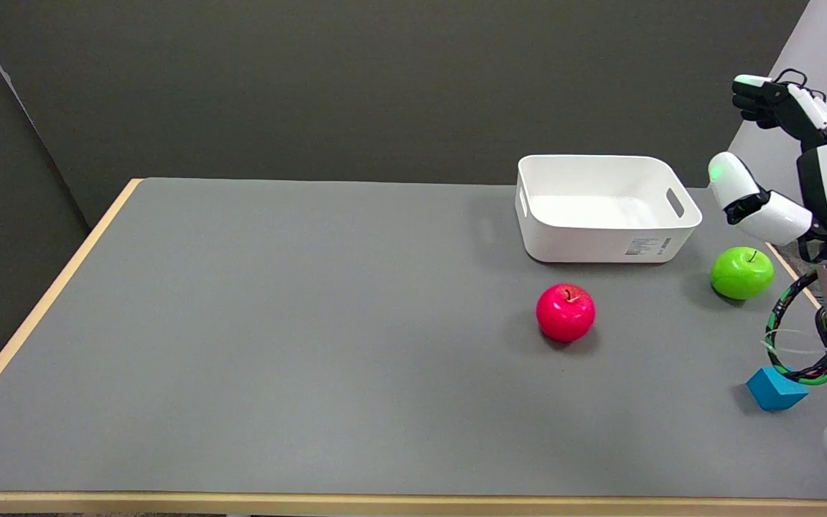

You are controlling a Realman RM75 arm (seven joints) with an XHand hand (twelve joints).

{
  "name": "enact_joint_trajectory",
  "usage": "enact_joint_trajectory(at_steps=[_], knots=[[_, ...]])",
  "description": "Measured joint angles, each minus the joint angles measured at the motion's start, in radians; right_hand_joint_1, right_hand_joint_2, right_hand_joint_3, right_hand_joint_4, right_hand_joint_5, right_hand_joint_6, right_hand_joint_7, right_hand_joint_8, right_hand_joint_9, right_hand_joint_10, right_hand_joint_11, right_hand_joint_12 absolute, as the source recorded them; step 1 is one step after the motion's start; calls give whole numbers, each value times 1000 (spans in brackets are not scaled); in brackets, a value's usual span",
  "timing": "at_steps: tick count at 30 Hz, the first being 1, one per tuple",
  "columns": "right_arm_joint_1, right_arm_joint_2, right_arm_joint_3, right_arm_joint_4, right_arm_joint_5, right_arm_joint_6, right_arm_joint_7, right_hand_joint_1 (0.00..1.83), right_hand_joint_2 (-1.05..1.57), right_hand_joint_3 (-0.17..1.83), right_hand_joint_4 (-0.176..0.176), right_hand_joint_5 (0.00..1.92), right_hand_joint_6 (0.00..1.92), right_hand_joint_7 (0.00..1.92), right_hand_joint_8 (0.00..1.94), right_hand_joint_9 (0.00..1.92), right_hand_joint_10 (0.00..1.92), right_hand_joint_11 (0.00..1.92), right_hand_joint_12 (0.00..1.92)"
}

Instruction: Pick up the red apple.

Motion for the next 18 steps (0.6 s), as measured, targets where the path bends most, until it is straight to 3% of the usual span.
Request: enact_joint_trajectory(at_steps=[10,18], knots=[[-102,14,79,64,-13,-52,0,294,755,825,75,315,583,473,491,369,963,250,1409],[-222,23,197,145,-22,-183,0,277,758,825,78,319,593,476,495,374,955,254,1413]])
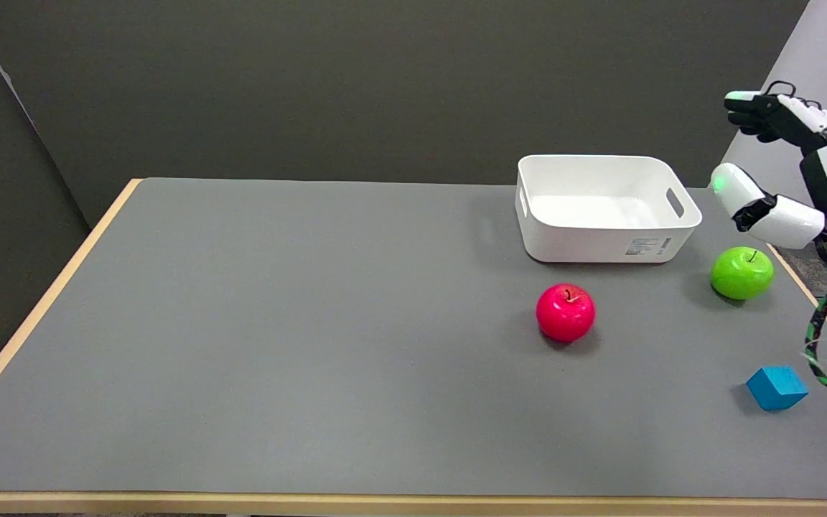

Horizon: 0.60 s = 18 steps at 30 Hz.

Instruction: Pick up the red apple.

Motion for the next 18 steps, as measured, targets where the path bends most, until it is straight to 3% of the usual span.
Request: enact_joint_trajectory(at_steps=[9,18], knots=[[-86,22,160,97,-37,-264,0,258,751,837,89,317,593,470,481,369,925,245,1390],[-90,89,231,164,-74,-466,0,247,726,843,94,312,584,452,456,353,903,223,1356]])
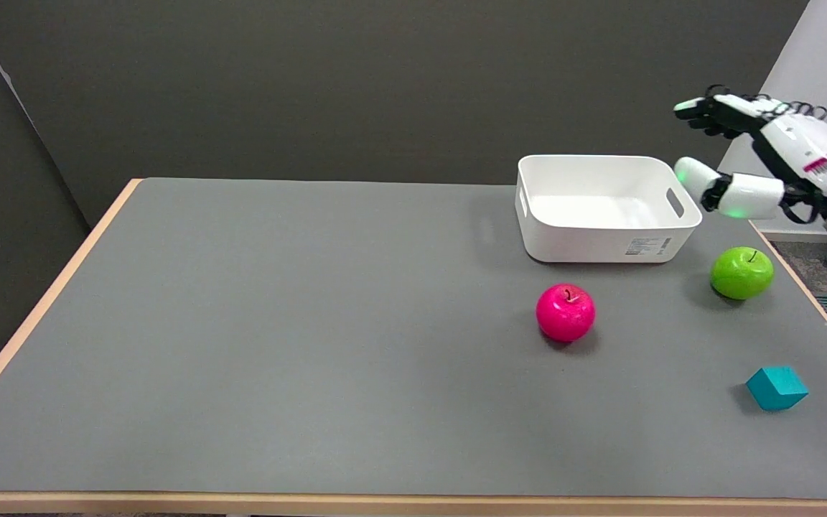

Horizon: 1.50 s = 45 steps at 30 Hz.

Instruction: Pick up the red apple.

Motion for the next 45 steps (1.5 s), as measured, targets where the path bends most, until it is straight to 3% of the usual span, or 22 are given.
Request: enact_joint_trajectory(at_steps=[3,5,9,12,16,18,24,32,45], knots=[[4,28,13,27,-6,-67,0,251,717,841,93,306,573,440,441,335,885,212,1346],[8,45,16,41,-5,-104,0,215,654,967,93,292,586,412,476,337,831,207,1310],[24,81,1,64,11,-174,-2,231,643,967,89,278,563,374,445,300,794,172,1260],[46,103,-28,76,24,-224,-11,303,678,856,95,273,514,345,362,251,752,117,1227],[78,126,-75,87,36,-274,-32,325,666,885,110,262,508,316,351,249,706,97,1175],[88,136,-95,93,41,-294,-41,301,621,994,118,248,536,299,386,248,693,118,1111],[94,153,-142,103,47,-322,-59,337,624,1000,119,247,539,293,386,245,685,116,1101],[64,151,-196,109,-13,-273,-71,401,661,906,113,286,554,347,372,290,722,128,1179],[-31,94,-264,61,-225,-41,-41,354,645,893,117,298,579,393,397,317,771,172,1236]])
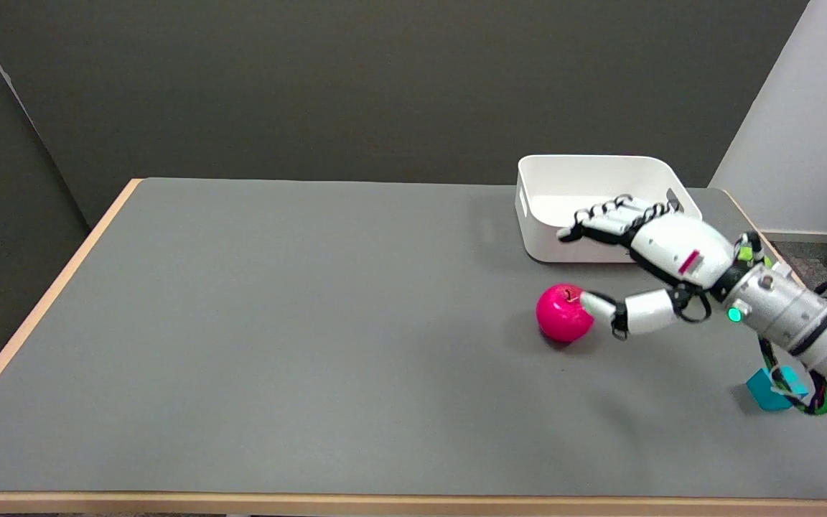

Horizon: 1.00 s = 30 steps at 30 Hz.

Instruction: Pick up the red apple.

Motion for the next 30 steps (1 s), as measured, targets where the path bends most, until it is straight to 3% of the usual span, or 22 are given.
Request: enact_joint_trajectory(at_steps=[11,30], knots=[[21,-23,-93,-74,-121,142,21,345,642,891,119,301,584,403,403,319,777,177,1250],[272,-38,-281,-252,-215,213,87,335,643,894,122,299,583,401,405,319,766,178,1250]])
